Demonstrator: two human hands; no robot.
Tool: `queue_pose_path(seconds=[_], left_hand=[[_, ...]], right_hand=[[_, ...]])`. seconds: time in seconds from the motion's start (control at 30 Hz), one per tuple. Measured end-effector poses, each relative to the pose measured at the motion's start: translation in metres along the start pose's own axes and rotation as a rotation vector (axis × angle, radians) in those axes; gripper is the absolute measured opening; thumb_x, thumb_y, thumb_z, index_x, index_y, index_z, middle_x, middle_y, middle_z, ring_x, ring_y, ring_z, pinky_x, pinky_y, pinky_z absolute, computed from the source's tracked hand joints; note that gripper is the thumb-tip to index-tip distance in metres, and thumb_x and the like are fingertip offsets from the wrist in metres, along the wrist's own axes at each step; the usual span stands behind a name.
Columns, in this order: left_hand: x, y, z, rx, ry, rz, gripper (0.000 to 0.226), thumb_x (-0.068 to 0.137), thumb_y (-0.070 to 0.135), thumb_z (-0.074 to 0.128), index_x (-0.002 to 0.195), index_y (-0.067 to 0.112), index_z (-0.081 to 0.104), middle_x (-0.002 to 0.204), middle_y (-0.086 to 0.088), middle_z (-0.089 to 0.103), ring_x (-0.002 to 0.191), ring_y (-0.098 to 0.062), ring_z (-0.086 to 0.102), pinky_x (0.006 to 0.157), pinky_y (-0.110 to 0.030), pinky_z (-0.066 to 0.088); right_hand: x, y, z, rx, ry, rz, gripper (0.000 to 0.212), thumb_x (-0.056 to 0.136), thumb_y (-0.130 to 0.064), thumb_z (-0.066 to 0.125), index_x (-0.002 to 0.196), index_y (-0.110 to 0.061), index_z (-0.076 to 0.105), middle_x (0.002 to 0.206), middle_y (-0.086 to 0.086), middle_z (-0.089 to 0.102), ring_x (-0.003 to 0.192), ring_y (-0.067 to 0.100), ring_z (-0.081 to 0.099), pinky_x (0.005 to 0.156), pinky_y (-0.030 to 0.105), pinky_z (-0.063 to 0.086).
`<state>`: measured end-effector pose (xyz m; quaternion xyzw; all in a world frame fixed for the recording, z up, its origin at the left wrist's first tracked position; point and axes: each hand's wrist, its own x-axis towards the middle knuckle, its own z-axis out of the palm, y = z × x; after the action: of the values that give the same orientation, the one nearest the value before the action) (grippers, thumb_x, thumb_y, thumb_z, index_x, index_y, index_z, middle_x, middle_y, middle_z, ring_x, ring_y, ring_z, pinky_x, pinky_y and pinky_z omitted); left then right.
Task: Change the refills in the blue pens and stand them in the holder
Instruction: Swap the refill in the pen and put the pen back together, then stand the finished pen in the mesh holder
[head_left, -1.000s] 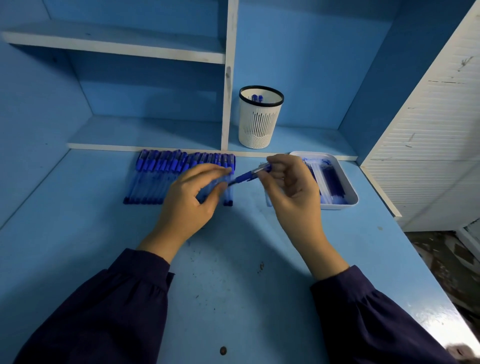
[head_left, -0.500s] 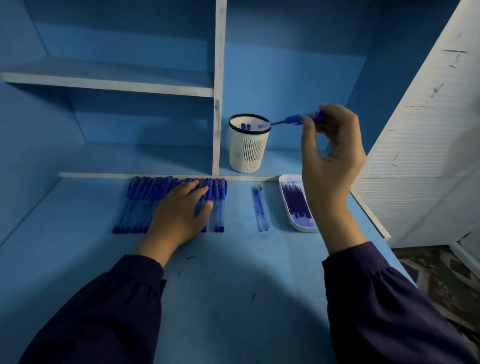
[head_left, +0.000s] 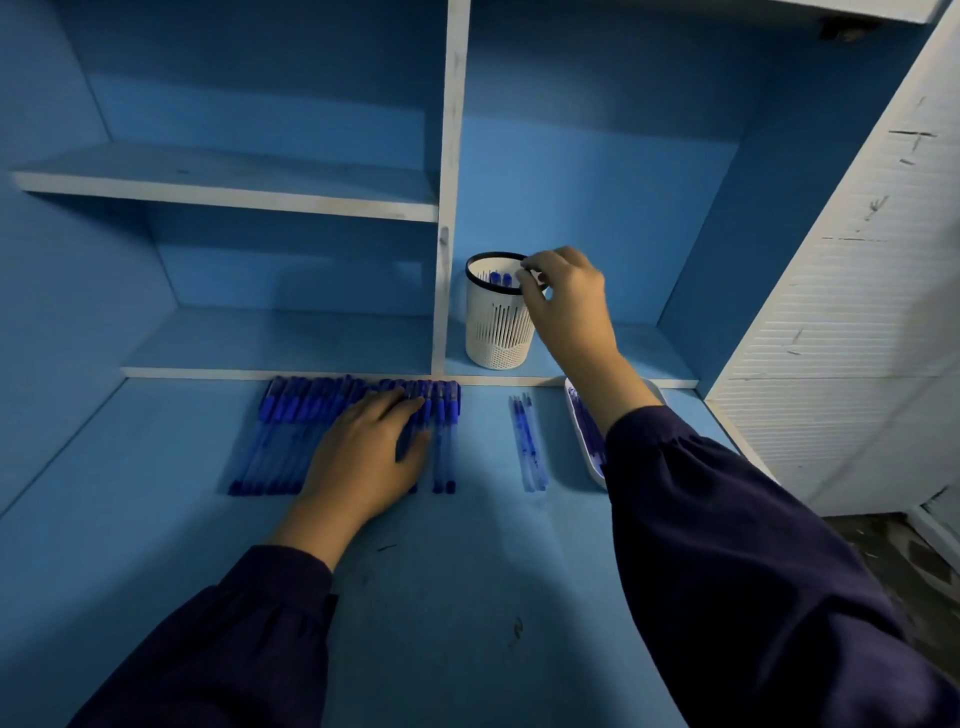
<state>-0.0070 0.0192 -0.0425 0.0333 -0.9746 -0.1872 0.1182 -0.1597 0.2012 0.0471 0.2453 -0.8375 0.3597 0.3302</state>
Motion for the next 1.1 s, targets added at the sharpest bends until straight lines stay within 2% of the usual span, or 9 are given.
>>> queue_pose_path(seconds=[0.13,0.23,0.33,0.43,0.53,0.6,0.7,0.87,1.1], left_hand=[[0.000,0.001,-0.002,-0.005,0.001,0.004,0.049,0.100,0.037,0.047,0.146,0.021,0.046,0.155,-0.002,0.037,0.144,-0.025,0.030,0.115,-0.040,0.029],[0.000,0.003,-0.003,-0.001,-0.001,0.006,0.047,0.101,0.035,0.047,0.145,0.020,0.047,0.155,-0.003,0.039,0.144,-0.025,0.032,0.113,-0.041,0.031],[-0.001,0.004,-0.005,-0.014,0.003,0.004,0.047,0.102,0.037,0.045,0.145,0.021,0.047,0.155,-0.002,0.038,0.143,-0.024,0.033,0.112,-0.041,0.032],[-0.007,0.004,-0.007,-0.030,0.017,0.019,0.046,0.102,0.038,0.043,0.146,0.021,0.047,0.155,0.001,0.038,0.142,-0.021,0.035,0.111,-0.039,0.033],[-0.014,0.000,-0.007,-0.037,0.022,0.029,0.047,0.103,0.039,0.042,0.147,0.025,0.044,0.156,0.007,0.036,0.143,-0.016,0.033,0.112,-0.034,0.031],[-0.021,-0.004,-0.006,-0.034,0.024,0.037,0.047,0.102,0.039,0.042,0.148,0.026,0.043,0.156,0.008,0.035,0.144,-0.015,0.030,0.114,-0.032,0.028],[-0.031,-0.009,-0.003,-0.002,0.009,0.066,0.050,0.102,0.044,0.038,0.147,0.023,0.044,0.156,0.004,0.036,0.145,-0.017,0.029,0.115,-0.032,0.024],[-0.036,-0.010,0.001,0.005,0.003,0.092,0.074,0.089,0.057,0.017,0.146,0.020,0.046,0.155,0.000,0.038,0.145,-0.021,0.030,0.115,-0.030,0.017],[-0.037,-0.009,0.000,-0.013,-0.001,0.075,0.057,0.097,0.046,0.035,0.147,0.020,0.045,0.156,0.000,0.037,0.146,-0.021,0.029,0.117,-0.034,0.020]], right_hand=[[-0.023,-0.005,-0.003,0.048,0.060,0.041,0.025,0.093,-0.013,0.058,0.114,-0.003,0.067,0.104,0.011,0.066,0.085,0.017,0.060,0.075,0.020,0.045],[-0.045,-0.012,-0.006,0.110,0.047,0.159,0.025,0.092,-0.014,0.060,0.114,-0.004,0.066,0.105,0.009,0.066,0.089,0.017,0.062,0.081,0.025,0.049],[-0.068,-0.022,-0.007,0.183,-0.094,0.331,0.026,0.092,-0.018,0.062,0.114,-0.007,0.066,0.105,0.005,0.067,0.090,0.014,0.062,0.079,0.021,0.048],[-0.089,-0.031,-0.006,0.260,-0.278,0.486,0.025,0.089,-0.020,0.065,0.112,-0.011,0.068,0.092,-0.001,0.067,0.082,0.010,0.061,0.071,0.012,0.043],[-0.109,-0.038,0.002,0.291,-0.454,0.554,0.024,0.088,-0.022,0.067,0.111,-0.015,0.069,0.095,0.000,0.071,0.078,0.008,0.063,0.068,0.012,0.044],[-0.121,-0.042,0.008,0.287,-0.507,0.551,0.023,0.087,-0.021,0.067,0.110,-0.016,0.070,0.098,0.002,0.071,0.080,0.008,0.063,0.068,0.011,0.046],[-0.130,-0.047,0.014,0.233,-0.536,0.495,0.026,0.086,-0.020,0.069,0.111,-0.015,0.070,0.099,0.003,0.071,0.088,0.012,0.064,0.082,0.018,0.048],[-0.129,-0.049,0.012,0.173,-0.574,0.439,0.028,0.083,-0.013,0.069,0.111,-0.016,0.072,0.100,0.003,0.070,0.087,0.014,0.063,0.077,0.013,0.044],[-0.131,-0.049,0.007,0.108,-0.566,0.431,0.029,0.082,-0.009,0.066,0.110,-0.011,0.071,0.098,0.007,0.068,0.089,0.017,0.064,0.070,0.010,0.040]])
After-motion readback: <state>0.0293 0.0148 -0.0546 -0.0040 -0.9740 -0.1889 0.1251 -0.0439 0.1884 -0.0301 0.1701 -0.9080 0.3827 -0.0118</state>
